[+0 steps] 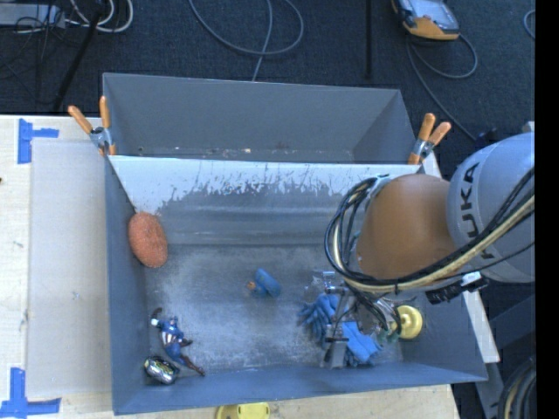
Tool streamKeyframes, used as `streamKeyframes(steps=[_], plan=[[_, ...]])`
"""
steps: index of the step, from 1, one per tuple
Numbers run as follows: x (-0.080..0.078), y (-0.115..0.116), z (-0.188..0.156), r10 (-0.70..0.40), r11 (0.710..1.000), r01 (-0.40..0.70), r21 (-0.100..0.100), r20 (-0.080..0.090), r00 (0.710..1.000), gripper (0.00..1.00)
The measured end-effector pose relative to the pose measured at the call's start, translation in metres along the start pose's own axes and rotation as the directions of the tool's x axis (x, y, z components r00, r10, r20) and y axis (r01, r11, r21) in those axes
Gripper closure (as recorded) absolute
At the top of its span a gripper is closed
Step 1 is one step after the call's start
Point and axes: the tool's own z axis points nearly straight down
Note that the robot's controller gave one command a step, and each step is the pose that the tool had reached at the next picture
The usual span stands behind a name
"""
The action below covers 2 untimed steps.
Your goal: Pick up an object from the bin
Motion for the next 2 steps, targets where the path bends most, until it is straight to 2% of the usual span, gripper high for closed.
streamKeyframes(steps=[1,2], plan=[[-0.002,0.0,-0.004,0.001,1.0,-0.001,0.0,0.007,1.0,0.0],[-0.007,-0.008,0.019,-0.044,0.999,0.044,0.001,0.01,0.999,0.0]])
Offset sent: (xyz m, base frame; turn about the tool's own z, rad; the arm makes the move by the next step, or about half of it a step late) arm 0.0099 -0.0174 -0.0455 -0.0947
